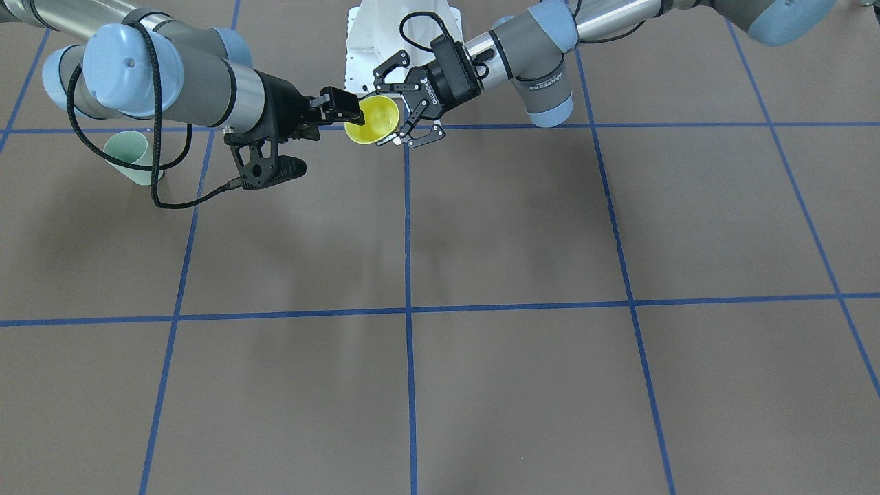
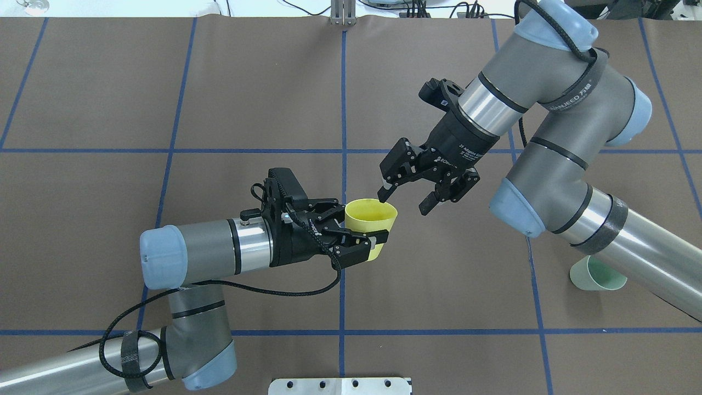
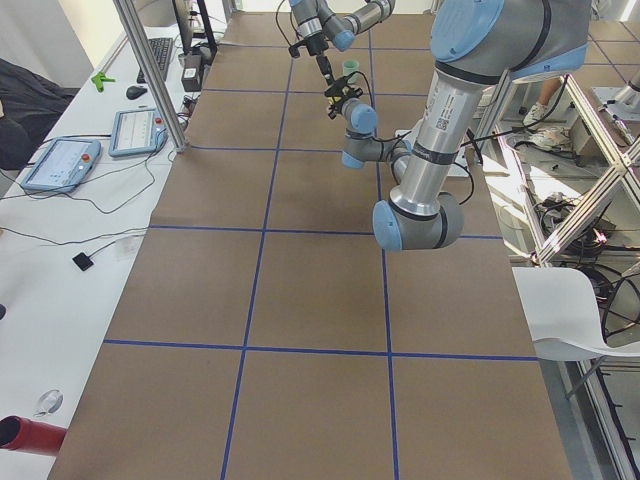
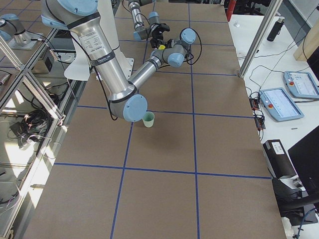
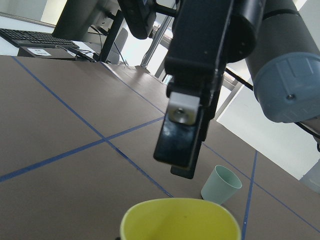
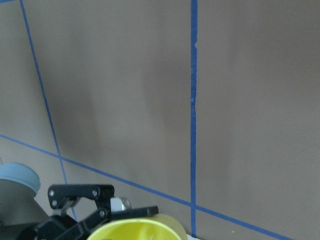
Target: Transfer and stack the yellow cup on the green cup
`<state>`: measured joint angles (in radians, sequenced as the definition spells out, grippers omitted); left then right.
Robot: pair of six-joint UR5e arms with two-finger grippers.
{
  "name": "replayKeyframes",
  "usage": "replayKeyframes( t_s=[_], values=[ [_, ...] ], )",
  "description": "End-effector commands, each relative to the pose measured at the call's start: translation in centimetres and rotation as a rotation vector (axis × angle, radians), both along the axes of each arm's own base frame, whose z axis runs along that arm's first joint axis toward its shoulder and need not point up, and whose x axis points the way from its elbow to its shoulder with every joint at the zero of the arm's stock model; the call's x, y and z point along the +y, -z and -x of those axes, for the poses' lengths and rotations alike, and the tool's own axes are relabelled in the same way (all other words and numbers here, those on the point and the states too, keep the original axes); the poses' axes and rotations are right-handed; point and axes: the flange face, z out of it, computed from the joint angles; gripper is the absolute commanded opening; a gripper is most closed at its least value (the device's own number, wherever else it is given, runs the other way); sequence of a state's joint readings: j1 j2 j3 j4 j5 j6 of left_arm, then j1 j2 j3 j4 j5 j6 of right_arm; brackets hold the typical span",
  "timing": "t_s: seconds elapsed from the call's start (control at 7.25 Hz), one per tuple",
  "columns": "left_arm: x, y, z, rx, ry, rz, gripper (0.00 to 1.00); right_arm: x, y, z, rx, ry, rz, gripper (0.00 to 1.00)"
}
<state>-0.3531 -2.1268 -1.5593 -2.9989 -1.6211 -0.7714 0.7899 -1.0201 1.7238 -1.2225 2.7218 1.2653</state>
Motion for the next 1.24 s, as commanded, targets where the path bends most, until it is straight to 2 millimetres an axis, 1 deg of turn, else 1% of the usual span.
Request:
replayKeyframes(
  t_s=[0.0, 0.55, 0.83, 1.1],
  values=[
    [0.1, 0.0, -0.1, -0.002, -0.011, -0.002, 0.14, 0.0, -0.1, 0.2, 0.005, -0.005, -0.001, 0.81],
    [0.5, 0.0, -0.6, -0.004, -0.025, -0.002, 0.14, 0.1, -0.4, 0.8, 0.014, -0.007, -0.001, 0.69],
    [0.5, 0.3, -1.5, -0.009, -0.03, -0.001, 0.14, 0.2, -0.4, 0.9, 0.013, -0.005, -0.004, 0.59],
    [0.4, 0.7, -1.7, -0.002, -0.03, -0.002, 0.14, 0.6, -0.6, 1.3, 0.017, 0.0, -0.003, 0.56]
  ],
)
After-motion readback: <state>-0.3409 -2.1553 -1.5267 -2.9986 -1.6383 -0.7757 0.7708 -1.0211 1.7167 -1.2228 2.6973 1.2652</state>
